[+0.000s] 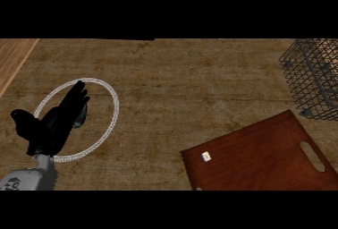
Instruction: Pick the croissant from the tray and place it in the tiered basket
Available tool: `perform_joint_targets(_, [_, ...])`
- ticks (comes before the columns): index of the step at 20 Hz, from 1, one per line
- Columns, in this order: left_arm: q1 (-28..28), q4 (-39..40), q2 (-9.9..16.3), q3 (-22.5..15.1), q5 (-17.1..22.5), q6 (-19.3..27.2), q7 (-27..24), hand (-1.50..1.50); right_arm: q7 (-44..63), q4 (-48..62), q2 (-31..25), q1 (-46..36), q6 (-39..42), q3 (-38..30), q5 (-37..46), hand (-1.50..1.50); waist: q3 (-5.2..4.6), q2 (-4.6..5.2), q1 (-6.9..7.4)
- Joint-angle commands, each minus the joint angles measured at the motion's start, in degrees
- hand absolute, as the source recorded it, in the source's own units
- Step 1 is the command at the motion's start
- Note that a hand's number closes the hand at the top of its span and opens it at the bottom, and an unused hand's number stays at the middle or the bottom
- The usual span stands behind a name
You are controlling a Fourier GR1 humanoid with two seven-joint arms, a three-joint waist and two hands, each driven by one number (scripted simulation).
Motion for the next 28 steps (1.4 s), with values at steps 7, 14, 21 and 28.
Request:
perform_joint_targets(7, [-0.75,1.12,-0.61,0.42,-0.46,0.4,-0.79,0.0,1.78,3.44,7.44,-6.55,3.3,-3.38,-3.37,-1.5,0.9,1.27,1.71])
perform_joint_targets(14, [-0.4,1.51,-0.25,0.16,-1.29,0.26,-0.77,0.0,7.89,9.72,4.73,-8.93,13.98,-9.88,-9.93,-1.5,0.97,1.28,1.55])
perform_joint_targets(21, [0.94,0.14,-0.71,-0.1,-0.6,-0.49,-1.48,0.0,17.98,15.73,-1.4,-12.4,19.75,-19.01,-18.27,-1.5,1.1,1.61,2.34])
perform_joint_targets(28, [-1.93,-0.12,0.4,1.13,-0.18,-0.45,0.31,0.0,24.77,16.23,-8.48,-11.88,17.11,-24.04,-23.22,-1.5,1.27,2.3,1.9])
